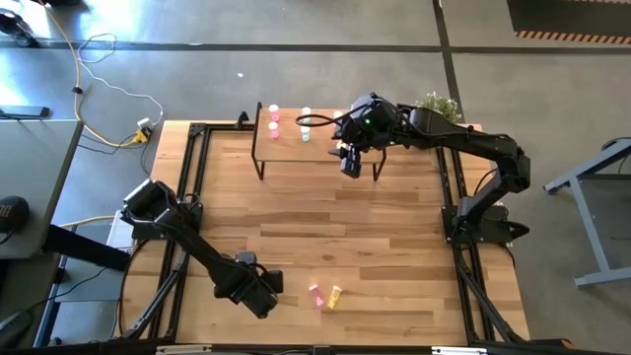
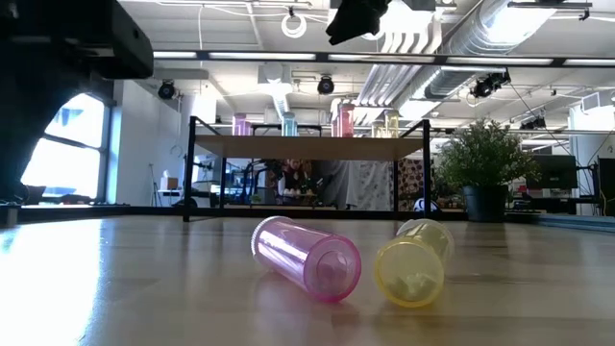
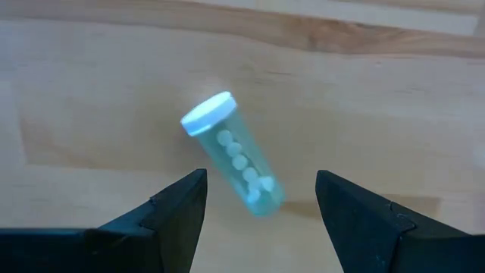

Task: Pick and place medicine bottles onto shelf by color
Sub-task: Put the blue pill bottle on the shelf aligned with the other blue pill bottles

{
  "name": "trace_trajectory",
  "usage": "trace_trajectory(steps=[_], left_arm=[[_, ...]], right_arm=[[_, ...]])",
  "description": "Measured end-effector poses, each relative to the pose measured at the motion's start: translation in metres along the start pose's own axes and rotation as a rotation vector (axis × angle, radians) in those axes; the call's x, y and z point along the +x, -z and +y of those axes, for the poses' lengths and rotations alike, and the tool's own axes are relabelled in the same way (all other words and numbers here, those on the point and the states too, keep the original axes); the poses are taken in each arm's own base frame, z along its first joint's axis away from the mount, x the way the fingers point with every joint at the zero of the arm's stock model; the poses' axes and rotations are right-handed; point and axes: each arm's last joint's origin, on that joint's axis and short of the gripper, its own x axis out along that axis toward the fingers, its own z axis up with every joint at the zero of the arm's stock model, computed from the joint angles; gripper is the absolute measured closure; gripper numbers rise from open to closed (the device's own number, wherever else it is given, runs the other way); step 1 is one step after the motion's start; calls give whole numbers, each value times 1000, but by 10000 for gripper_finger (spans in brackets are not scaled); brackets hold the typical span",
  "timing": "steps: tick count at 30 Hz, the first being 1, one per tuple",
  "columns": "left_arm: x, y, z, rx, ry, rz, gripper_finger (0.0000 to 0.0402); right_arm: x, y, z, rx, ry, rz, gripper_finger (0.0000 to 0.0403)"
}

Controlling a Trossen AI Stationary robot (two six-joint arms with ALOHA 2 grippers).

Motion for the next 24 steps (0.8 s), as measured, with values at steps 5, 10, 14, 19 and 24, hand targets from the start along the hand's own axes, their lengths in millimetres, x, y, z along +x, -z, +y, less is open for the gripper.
trace_trajectory(steps=[5,10,14,19,24], left_arm=[[9,3,-1,-4,-33,16,163],[14,4,-3,-12,-41,19,163],[19,2,-5,-22,-61,19,163],[30,4,-5,-24,-111,31,163],[32,5,-5,-23,-128,41,163]], right_arm=[[0,0,0,-1,1,-5,222],[0,0,0,-26,1,-4,222],[0,0,0,-26,1,-4,222],[0,0,0,-26,1,-4,222],[0,0,0,-27,1,-5,222]])
